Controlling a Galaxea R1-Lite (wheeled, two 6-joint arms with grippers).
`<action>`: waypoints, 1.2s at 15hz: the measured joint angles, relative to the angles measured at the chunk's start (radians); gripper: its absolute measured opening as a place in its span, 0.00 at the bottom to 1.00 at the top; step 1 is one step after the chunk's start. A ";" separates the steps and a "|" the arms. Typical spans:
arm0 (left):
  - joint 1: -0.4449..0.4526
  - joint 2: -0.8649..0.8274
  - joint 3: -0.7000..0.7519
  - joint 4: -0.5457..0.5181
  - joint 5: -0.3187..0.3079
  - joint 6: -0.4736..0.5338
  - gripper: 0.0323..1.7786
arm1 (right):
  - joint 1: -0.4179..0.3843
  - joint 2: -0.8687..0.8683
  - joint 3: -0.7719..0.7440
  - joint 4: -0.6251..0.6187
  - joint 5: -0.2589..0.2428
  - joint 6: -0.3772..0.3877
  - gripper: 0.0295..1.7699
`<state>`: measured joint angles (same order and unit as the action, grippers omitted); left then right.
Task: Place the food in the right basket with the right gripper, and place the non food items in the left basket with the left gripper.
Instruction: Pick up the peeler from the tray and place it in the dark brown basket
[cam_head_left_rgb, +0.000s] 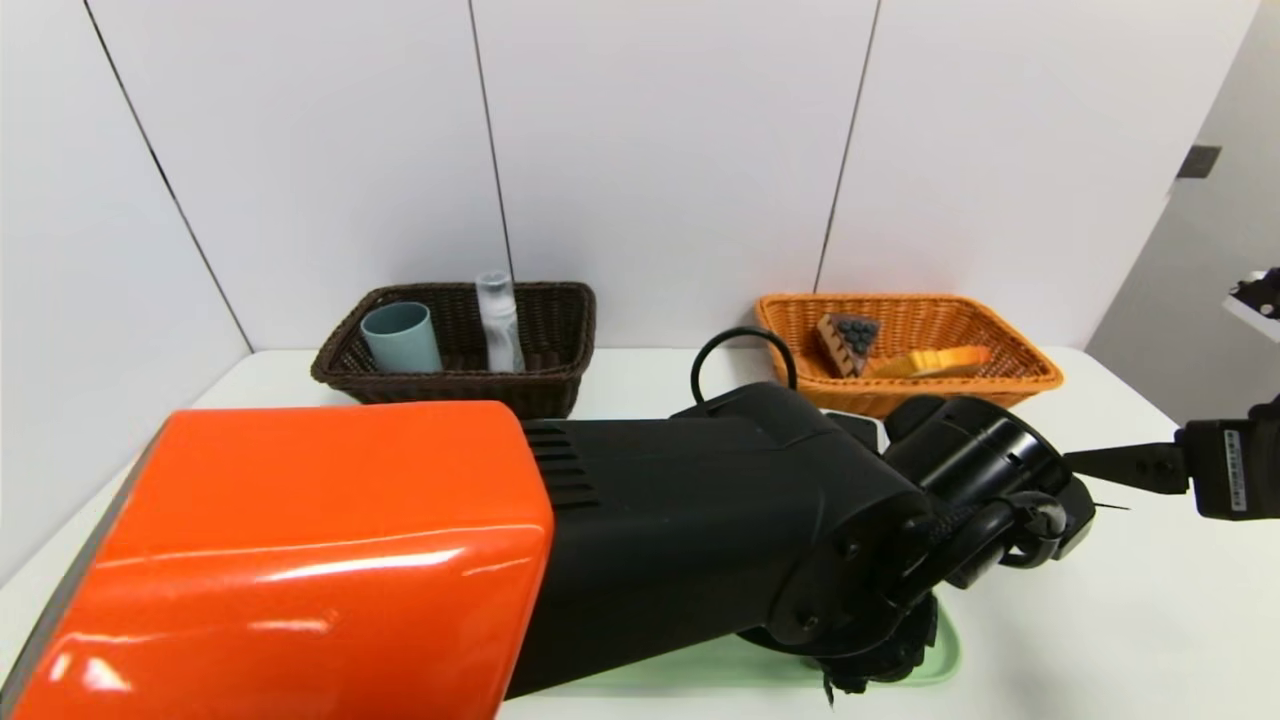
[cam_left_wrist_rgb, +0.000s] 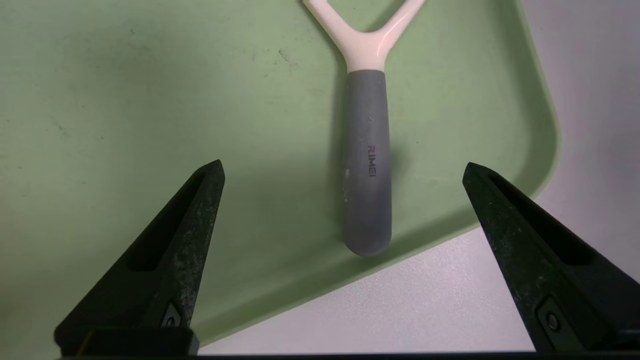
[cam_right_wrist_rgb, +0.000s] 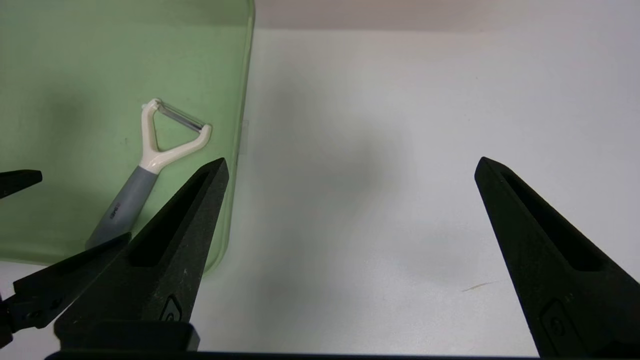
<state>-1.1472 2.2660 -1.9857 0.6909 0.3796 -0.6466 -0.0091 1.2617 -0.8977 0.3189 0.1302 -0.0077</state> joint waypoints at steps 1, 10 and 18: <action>0.000 0.005 0.000 0.000 0.006 0.004 0.95 | 0.000 -0.001 0.000 0.000 0.000 0.000 0.96; -0.008 0.041 0.000 -0.024 0.010 0.047 0.95 | 0.001 -0.015 0.028 -0.002 0.002 0.000 0.96; -0.008 0.055 0.000 -0.019 0.011 0.048 0.95 | 0.000 -0.016 0.028 -0.002 0.004 0.001 0.96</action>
<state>-1.1549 2.3213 -1.9853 0.6719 0.3904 -0.5989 -0.0096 1.2460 -0.8698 0.3170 0.1340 -0.0070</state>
